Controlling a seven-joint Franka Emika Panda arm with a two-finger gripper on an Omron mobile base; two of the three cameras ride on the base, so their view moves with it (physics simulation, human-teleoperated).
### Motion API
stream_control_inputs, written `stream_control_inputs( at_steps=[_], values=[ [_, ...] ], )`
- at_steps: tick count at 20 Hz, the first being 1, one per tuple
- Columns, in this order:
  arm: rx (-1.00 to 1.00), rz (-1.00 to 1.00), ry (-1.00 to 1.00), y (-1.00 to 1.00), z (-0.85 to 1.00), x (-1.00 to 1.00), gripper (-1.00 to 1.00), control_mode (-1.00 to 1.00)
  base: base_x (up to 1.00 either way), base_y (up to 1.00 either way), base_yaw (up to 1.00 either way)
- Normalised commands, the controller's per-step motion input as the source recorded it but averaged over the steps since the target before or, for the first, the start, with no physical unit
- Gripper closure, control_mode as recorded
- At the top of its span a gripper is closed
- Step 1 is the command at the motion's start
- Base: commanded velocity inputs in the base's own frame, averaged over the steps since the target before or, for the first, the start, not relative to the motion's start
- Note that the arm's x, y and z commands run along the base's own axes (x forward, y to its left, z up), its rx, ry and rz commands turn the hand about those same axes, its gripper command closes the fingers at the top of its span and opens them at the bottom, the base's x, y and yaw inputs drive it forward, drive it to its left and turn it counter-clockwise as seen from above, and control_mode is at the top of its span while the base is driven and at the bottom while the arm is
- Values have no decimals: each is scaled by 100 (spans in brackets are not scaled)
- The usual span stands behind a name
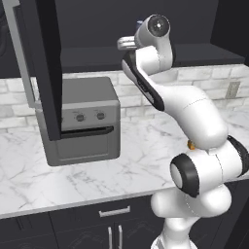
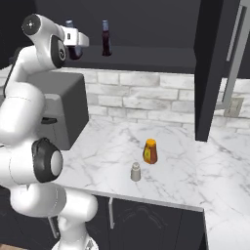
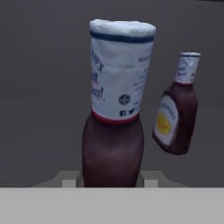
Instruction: There are various items on the counter. Only move the condiments/shakers into the cabinet.
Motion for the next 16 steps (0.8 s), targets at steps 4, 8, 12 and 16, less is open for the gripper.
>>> stream_control_inputs(
  at_steps=[4,8,12,16],
  values=[
    [0,0,0,0,-10,70,100,-100,0,0,0],
    [0,0,0,0,-3,60,100,-100,0,0,0],
    [0,0,0,0,-10,51,100,-100,0,0,0],
    [0,0,3,0,-21,39,100,-100,0,0,0]
  ],
)
